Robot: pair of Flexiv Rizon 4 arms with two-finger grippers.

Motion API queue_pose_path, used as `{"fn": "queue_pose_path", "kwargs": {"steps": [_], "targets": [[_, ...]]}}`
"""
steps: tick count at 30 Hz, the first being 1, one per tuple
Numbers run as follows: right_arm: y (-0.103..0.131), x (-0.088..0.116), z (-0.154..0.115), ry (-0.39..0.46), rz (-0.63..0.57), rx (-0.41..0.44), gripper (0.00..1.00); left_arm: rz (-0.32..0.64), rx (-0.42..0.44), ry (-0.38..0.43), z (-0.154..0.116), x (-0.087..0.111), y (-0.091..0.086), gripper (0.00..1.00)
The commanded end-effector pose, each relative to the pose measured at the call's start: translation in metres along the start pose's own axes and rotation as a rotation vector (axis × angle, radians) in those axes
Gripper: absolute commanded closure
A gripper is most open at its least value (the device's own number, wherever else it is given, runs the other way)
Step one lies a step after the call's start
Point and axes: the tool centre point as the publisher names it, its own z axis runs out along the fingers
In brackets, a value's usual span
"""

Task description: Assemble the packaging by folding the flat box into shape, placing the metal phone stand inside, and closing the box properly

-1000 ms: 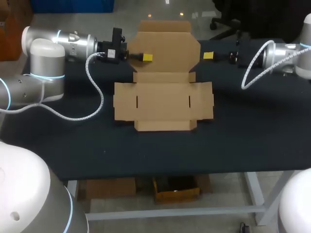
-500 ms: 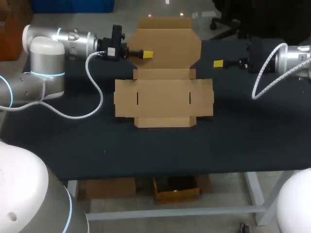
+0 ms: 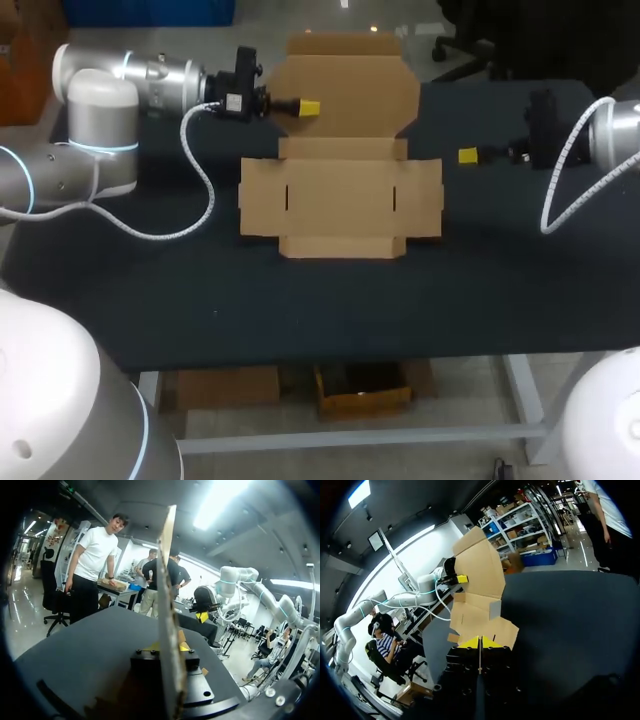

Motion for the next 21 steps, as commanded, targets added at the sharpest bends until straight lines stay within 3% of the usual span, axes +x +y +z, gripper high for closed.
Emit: {"fn": "queue_pose_path", "kwargs": {"steps": [1,4,21], "targets": [[-0.0075,0.0112,-0.0091,-0.140,-0.020,0.051,1.00,0.008,-0.004,0.000,0.0008,-0.0010,-0.0037,1.00],[-0.0156,0.0177,-0.0084,-0.159,-0.026,0.130,1.00,0.014,-0.003,0.000,0.0004,-0.0013,-0.0044,1.00],[-0.0156,0.0177,-0.0084,-0.159,-0.026,0.130,1.00,0.014,-0.003,0.000,0.0004,-0.0013,-0.0044,1.00]]}}
